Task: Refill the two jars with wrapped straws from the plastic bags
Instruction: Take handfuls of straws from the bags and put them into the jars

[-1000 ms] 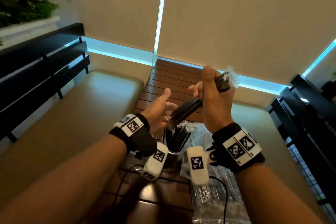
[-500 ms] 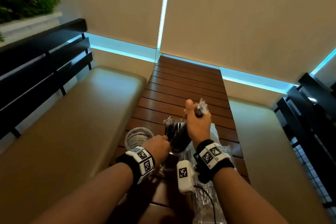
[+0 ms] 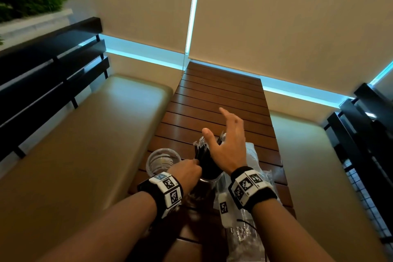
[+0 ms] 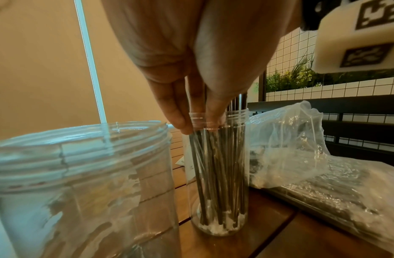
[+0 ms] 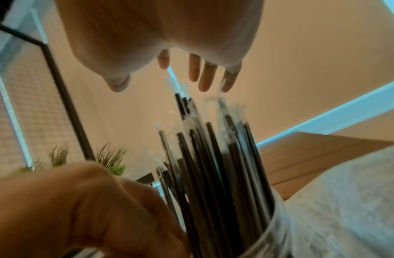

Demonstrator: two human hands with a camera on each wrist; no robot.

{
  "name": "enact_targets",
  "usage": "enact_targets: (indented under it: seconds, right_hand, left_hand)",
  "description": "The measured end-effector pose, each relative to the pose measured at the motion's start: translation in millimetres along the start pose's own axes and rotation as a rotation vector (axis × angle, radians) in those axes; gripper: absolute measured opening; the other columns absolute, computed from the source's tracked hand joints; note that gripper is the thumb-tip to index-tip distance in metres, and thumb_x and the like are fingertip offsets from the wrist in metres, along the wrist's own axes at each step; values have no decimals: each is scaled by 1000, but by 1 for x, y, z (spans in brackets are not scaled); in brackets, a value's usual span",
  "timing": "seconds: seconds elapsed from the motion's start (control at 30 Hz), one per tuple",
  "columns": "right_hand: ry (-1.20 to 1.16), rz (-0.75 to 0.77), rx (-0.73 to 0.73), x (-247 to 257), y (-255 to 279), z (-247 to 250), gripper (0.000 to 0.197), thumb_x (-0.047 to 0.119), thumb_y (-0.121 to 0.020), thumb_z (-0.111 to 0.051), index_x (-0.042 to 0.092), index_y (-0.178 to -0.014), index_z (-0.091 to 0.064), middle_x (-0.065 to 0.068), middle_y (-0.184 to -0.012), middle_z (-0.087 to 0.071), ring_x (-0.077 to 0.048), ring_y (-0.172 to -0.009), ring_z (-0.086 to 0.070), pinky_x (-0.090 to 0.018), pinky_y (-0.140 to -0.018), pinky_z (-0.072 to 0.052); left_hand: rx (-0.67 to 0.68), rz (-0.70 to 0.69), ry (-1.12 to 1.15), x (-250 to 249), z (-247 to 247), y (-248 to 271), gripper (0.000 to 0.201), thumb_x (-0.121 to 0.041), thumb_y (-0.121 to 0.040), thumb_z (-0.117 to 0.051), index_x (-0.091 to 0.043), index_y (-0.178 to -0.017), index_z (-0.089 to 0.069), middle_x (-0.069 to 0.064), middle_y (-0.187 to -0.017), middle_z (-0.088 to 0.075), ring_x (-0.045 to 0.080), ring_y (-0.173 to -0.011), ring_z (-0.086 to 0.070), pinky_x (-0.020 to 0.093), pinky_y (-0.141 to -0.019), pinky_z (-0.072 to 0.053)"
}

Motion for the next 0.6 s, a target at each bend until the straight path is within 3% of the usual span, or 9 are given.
enact_targets:
  seconds: [0.1, 0.17, 0.3, 0.4, 0.47, 0.6]
  right_hand:
    - [272, 29, 266, -9, 8, -29, 48, 55, -94, -38, 31, -133, -51, -2, -139, -47, -21, -127, -43, -40, -102, -38]
    - [307, -1, 395, -19, 19, -43, 45, 54, -96, -37, 27, -125, -57, 0, -129, -55, -22, -122, -49, -39, -100, -40]
    - [193, 41, 278, -9, 16, -38, 64, 74, -80, -43, 37, -132, -48, 8, -129, -50, -13, -116, -46, -36, -93, -44]
    - [264, 33, 352, -8, 14, -44, 64, 78, -73, -50, 38, -123, -55, 9, -122, -54, -13, -111, -48, -36, -88, -48]
    - [347, 46, 387, -14, 17, -50, 46, 66, -78, -56, 32, -109, -59, 7, -110, -57, -16, -103, -51, -35, -81, -51]
    - [352, 152, 373, -26, 15, -54, 16, 28, -86, -61, 16, -95, -55, 0, -95, -55, -21, -91, -49, -31, -73, -48]
  left_hand:
    - [6, -10, -13, 0, -2, 0, 25, -5, -95, -46, -5, -107, -68, 12, -112, -63, 29, -96, -63, 39, -84, -53]
    - [16, -14, -29, -1, 0, 0, 24, -4, -95, -46, -5, -106, -68, 13, -112, -63, 29, -96, -63, 37, -82, -52]
    - [62, -13, -47, -3, 0, 2, 25, -2, -95, -46, -2, -112, -64, 17, -118, -63, 31, -103, -62, 40, -87, -51]
    - [68, 17, -54, -4, 2, 3, 26, -3, -97, -44, -1, -114, -64, 18, -117, -64, 32, -105, -62, 39, -86, -50]
    - [53, 21, -47, -5, 3, 5, 26, -3, -97, -44, -1, -112, -65, 17, -117, -62, 32, -103, -62, 36, -81, -49]
    - [34, 10, -31, -6, 4, 8, 25, -6, -98, -45, -2, -108, -67, 14, -116, -60, 30, -100, -63, 39, -86, -53]
Point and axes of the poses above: each hand's wrist, its own y-axis away from the middle knuckle, its own z-axis out of the back of the hand, x = y × z, the point moved 5 cm from there along -y, towards the middle knuckle
